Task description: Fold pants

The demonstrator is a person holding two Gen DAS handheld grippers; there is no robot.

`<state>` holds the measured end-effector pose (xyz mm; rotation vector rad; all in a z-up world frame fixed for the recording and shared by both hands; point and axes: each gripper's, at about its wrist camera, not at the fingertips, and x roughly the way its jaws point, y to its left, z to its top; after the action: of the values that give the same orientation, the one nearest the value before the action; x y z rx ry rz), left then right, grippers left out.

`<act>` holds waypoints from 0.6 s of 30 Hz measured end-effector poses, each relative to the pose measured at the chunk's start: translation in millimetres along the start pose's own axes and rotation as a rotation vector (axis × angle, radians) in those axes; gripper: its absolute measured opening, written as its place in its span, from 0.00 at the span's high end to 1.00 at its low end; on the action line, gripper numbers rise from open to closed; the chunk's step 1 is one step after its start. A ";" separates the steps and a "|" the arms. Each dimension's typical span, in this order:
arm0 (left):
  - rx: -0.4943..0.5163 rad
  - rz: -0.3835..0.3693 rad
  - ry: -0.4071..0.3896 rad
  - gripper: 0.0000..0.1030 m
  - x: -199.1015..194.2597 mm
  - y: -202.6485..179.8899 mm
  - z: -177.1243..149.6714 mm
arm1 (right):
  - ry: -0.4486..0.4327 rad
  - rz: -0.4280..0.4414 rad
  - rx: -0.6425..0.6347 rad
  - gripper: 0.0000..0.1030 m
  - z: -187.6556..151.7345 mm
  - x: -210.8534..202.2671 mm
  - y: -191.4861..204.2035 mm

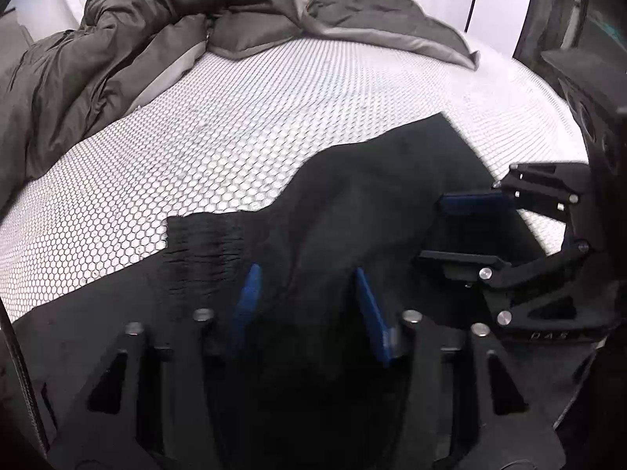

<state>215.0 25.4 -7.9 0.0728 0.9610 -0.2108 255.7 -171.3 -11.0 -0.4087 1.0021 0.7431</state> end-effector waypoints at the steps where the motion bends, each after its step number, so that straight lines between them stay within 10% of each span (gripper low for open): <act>1: 0.004 -0.008 0.001 0.63 1.2 1.7 -2.3 | 0.005 -0.012 -0.013 0.51 -1.0 3.6 -1.6; 7: -0.036 -0.044 -0.011 0.75 -4.4 24.4 -12.3 | 0.006 -0.182 0.072 0.48 -16.8 -7.0 -43.9; 15: -0.047 -0.003 -0.136 0.68 -43.7 15.6 2.2 | -0.113 -0.085 0.120 0.41 -11.6 -32.1 -50.4; 18: -0.078 0.013 -0.071 0.68 -12.1 18.3 6.9 | -0.129 -0.096 0.072 0.41 3.9 -21.6 -35.9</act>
<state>217.7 44.0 5.3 -0.0004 0.8967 -0.1628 277.0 -201.6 8.9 -0.3396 0.8790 0.6373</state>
